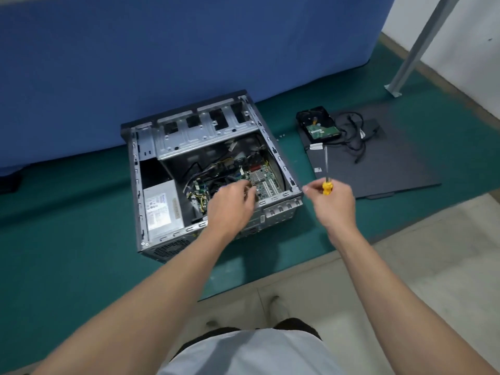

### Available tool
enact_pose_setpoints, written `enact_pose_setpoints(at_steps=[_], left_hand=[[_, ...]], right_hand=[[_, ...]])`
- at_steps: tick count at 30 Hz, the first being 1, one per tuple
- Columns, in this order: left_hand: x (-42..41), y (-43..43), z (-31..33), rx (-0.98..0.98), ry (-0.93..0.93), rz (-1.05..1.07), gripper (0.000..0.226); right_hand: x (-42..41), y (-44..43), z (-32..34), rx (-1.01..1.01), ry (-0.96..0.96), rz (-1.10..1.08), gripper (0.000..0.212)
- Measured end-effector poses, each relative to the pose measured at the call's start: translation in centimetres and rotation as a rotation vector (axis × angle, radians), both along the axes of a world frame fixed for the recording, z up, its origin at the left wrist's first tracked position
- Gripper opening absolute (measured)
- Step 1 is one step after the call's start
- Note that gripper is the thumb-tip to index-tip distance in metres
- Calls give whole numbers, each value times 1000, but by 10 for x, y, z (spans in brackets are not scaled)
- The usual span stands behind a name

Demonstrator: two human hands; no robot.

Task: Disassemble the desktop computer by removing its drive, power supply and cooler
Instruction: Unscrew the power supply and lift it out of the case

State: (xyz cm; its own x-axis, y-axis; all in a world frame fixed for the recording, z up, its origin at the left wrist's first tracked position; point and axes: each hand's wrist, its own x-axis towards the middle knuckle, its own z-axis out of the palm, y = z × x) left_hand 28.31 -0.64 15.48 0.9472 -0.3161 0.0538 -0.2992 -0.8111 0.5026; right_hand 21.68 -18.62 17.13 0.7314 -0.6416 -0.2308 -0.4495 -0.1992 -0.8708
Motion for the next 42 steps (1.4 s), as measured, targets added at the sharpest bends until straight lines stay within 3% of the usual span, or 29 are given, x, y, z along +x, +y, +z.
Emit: enact_pose_setpoints(at_steps=[4,8,13,18,26,30,34,39,42], left_hand=[[19,-8,-17,168,193,193,45],[34,-14,-26,171,367,309,50],[39,-17,-33,331,406,404,48],[41,-19,-35,386,456,456,41],[34,-20,-32,356,360,485,40],[34,-20,-32,340,346,481,39],[33,-22,-29,323,331,488,40],[30,-22,-25,265,267,490,37],[24,-21,-20,153,152,498,29]], right_hand=[[43,-46,-21,-209,84,139,9],[100,-66,-54,-326,179,325,5],[171,-71,-92,-382,268,472,7],[229,-64,-113,-430,289,430,9],[265,-57,-139,-515,328,314,17],[266,-63,-141,-416,332,358,9],[256,-65,-127,-370,306,322,8],[216,-56,-96,-265,245,297,27],[180,-45,-66,-258,171,345,18]])
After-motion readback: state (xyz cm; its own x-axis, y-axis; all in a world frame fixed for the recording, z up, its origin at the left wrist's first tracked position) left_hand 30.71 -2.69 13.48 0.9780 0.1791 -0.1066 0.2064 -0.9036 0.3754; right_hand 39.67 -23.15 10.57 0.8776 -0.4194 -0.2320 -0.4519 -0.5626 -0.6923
